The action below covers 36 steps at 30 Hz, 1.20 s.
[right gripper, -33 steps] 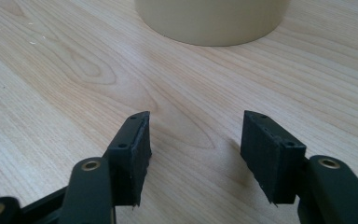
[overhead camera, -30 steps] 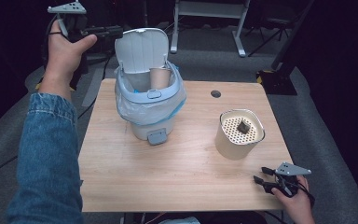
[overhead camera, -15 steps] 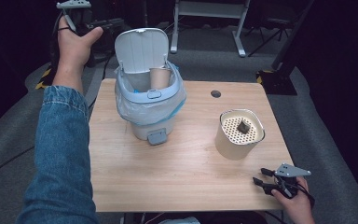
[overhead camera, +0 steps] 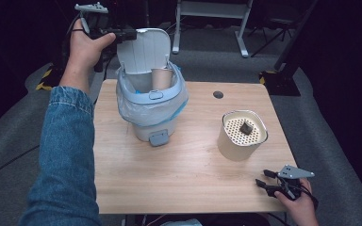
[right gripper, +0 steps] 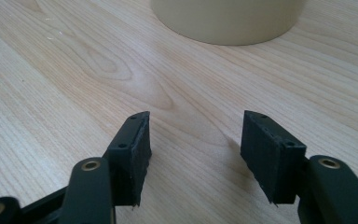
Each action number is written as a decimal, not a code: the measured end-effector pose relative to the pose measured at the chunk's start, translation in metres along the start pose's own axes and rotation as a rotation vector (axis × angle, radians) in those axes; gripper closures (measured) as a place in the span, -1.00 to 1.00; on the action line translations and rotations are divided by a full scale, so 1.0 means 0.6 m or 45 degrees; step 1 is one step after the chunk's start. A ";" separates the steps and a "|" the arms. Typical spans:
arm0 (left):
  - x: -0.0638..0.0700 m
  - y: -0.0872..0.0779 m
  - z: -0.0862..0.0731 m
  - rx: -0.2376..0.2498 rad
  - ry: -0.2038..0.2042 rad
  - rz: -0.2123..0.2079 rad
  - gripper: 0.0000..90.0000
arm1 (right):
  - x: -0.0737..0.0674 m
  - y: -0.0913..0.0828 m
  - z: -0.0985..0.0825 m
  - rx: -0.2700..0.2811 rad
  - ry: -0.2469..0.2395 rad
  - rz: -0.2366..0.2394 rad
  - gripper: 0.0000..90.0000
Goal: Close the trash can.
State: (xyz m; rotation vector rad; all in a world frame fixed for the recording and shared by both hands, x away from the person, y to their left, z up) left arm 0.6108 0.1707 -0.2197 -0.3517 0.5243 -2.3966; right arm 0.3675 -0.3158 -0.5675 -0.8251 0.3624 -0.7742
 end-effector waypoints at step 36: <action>0.060 0.028 -0.065 -0.270 0.034 -0.133 0.99 | -0.004 0.001 0.001 -0.001 -0.013 0.017 -0.05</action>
Point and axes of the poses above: each handheld gripper's, and its own axes: y roughly forward along the jaws, z roughly out of its top, x roughly to its right, the point moved 10 cm from there along y, roughly forward along the jaws, and after that the axes turned 10 degrees about -x, right-handed, at the moved point
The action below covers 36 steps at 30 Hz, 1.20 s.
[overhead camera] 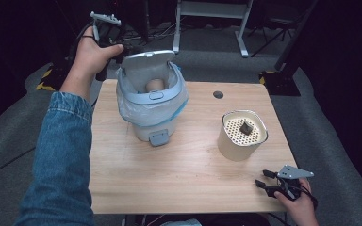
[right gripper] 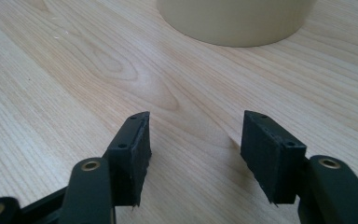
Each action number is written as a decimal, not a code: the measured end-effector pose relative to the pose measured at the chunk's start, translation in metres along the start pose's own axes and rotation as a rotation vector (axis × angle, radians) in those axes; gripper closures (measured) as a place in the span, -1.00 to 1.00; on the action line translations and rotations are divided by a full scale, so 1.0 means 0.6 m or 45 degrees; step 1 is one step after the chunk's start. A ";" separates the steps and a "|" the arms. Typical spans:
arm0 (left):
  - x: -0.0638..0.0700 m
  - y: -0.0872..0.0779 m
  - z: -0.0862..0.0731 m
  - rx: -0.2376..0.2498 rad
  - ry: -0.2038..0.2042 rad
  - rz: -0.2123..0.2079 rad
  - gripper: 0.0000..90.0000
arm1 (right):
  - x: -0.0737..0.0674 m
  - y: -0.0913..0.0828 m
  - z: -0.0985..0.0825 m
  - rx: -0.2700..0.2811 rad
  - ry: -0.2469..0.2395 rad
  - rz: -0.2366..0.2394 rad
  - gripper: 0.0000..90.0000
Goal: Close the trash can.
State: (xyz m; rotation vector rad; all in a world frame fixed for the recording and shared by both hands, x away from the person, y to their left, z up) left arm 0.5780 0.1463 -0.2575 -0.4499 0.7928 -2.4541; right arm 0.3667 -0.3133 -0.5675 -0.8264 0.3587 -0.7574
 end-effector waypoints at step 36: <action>0.080 0.074 -0.086 -0.105 0.099 -0.013 0.38 | -0.005 0.007 0.008 -0.001 -0.026 0.015 -0.07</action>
Point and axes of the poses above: each handheld gripper's, and its own axes: y roughly forward along the jaws, z roughly out of its top, x roughly to its right, the point moved 10 cm from there along y, roughly forward along the jaws, and after that the axes turned 10 degrees about -x, right-handed, at the moved point
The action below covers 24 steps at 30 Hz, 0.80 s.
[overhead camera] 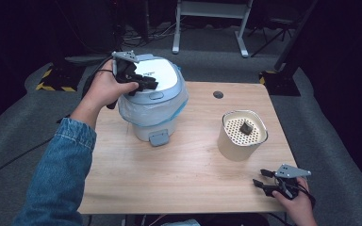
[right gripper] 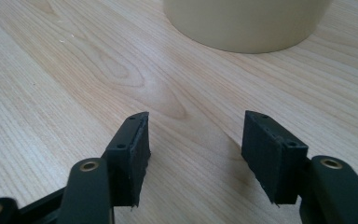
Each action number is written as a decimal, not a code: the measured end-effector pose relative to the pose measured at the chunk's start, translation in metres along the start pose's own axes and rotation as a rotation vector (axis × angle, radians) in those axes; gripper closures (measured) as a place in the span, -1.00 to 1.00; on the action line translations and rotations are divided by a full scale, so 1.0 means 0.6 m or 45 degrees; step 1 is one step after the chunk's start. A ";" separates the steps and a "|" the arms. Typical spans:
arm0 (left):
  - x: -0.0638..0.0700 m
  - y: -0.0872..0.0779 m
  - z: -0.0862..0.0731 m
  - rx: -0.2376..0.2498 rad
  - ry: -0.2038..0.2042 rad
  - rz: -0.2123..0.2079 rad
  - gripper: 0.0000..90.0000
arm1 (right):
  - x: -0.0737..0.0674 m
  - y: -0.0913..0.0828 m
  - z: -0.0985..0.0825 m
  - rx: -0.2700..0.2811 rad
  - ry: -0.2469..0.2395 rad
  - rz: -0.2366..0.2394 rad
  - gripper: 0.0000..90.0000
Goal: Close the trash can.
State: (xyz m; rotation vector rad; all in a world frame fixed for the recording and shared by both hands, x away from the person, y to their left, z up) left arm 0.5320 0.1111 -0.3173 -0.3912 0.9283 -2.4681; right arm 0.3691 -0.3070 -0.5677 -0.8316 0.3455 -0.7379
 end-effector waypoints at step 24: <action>0.178 -0.103 -0.104 0.155 0.126 0.065 -0.21 | 0.006 0.012 0.014 -0.007 -0.013 0.014 -0.16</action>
Point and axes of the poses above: each handheld gripper's, and its own axes: y roughly forward along the jaws, z roughly out of its top, x roughly to its right, the point moved 10 cm from there along y, roughly forward along the jaws, and after that the axes turned 10 degrees about -x, right-handed, at the moved point
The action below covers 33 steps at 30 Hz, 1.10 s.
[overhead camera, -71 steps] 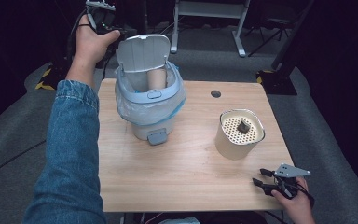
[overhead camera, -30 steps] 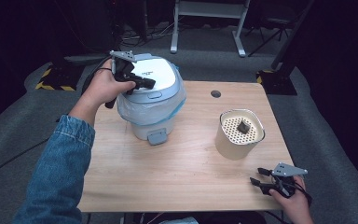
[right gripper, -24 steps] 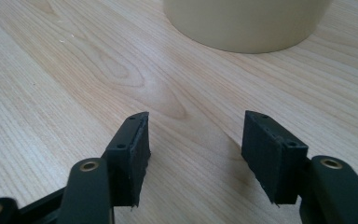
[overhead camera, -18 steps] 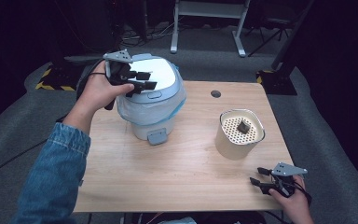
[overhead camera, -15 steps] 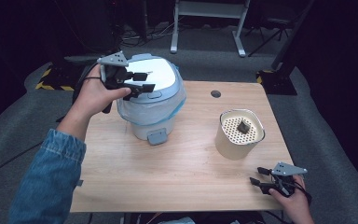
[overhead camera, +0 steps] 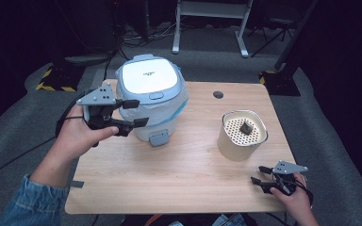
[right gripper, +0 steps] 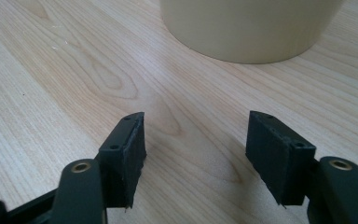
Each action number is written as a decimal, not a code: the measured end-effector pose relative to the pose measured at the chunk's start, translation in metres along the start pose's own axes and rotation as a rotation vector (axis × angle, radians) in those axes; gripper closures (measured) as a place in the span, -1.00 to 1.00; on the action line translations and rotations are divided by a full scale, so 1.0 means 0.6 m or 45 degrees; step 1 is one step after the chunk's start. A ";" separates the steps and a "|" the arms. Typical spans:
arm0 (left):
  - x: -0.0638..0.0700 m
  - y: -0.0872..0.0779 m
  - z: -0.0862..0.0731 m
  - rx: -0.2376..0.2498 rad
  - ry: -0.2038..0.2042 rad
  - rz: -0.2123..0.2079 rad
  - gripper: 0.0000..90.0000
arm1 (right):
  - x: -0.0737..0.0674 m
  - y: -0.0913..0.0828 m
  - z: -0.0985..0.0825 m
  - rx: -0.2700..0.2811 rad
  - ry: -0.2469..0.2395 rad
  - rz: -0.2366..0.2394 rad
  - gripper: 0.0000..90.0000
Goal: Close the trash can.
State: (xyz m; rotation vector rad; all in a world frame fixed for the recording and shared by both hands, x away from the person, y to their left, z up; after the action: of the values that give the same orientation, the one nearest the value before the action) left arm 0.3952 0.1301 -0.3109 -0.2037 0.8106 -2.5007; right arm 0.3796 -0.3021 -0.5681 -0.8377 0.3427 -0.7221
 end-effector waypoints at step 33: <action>0.041 0.118 -0.357 -0.283 -0.303 0.213 -0.24 | 0.000 0.001 0.001 -0.001 -0.006 0.000 -0.19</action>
State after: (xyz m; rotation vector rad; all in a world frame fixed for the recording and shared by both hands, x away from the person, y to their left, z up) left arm 0.3419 0.1774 -0.5260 -0.4799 0.9609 -2.1781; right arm 0.3799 -0.3017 -0.5683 -0.8399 0.3387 -0.7195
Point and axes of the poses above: each handheld gripper's, and its own axes: y roughly forward along the jaws, z roughly out of its top, x roughly to its right, the point moved 10 cm from there along y, roughly forward along the jaws, and after that the axes turned 10 degrees about -x, right-handed, at the moved point
